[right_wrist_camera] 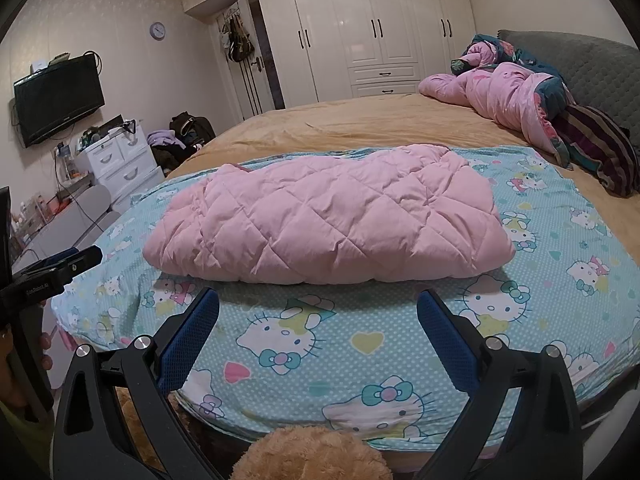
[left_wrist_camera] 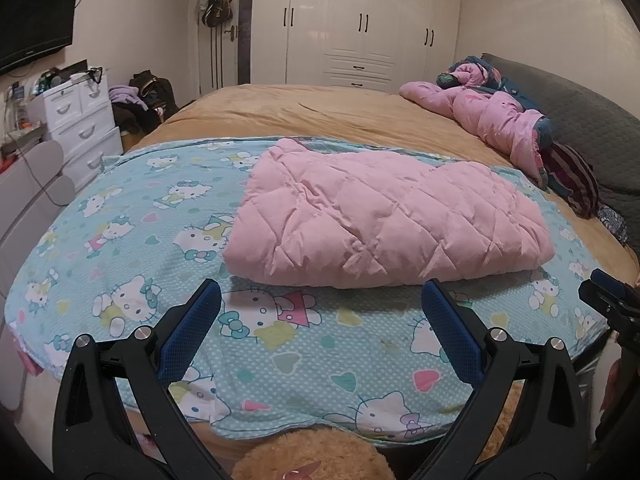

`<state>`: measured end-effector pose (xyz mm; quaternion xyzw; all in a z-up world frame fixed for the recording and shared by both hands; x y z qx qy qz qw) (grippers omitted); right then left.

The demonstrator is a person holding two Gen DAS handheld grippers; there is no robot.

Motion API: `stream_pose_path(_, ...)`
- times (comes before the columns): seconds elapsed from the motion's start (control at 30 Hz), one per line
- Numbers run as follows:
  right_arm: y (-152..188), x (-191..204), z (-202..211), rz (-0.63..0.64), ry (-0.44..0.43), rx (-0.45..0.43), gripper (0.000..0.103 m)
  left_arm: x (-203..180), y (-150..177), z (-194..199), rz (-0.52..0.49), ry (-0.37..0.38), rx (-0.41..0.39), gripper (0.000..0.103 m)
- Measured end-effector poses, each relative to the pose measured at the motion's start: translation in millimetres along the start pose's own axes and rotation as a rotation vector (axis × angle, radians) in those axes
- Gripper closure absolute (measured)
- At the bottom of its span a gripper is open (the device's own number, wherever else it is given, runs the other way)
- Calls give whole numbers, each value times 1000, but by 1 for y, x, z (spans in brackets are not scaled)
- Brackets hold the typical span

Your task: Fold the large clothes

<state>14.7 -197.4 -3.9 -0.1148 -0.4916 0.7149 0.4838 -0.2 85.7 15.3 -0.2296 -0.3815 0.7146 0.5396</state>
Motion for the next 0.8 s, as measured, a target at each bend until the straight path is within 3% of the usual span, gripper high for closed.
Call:
stream_pose_path(0.37,0,-6,0,6,19,4,4,3,2,-8,7,-15,29,9)
stream_pose_path(0.57,5,-40,31,-41,111,-44,4,22,13,-25,28,-30,65,9)
stream_pose_path(0.67,20,-95,66,-154,228,-92,4,61,14,-50,100,-86,122,9)
stream_pose_path(0.8,75,-226,147,-422,619,-121,4,142,10,-96,198,-255,178,9)
Point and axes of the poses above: each gripper's, at about its wrist camera, not at the fingertips, and z roughly against the way its jaws point, x to its left, y to its underside, the point moved 2 cm from there along -z, roughly the way its jaws point, and after that the axes turned 14 degrees about -y, right-handed, at the moved point
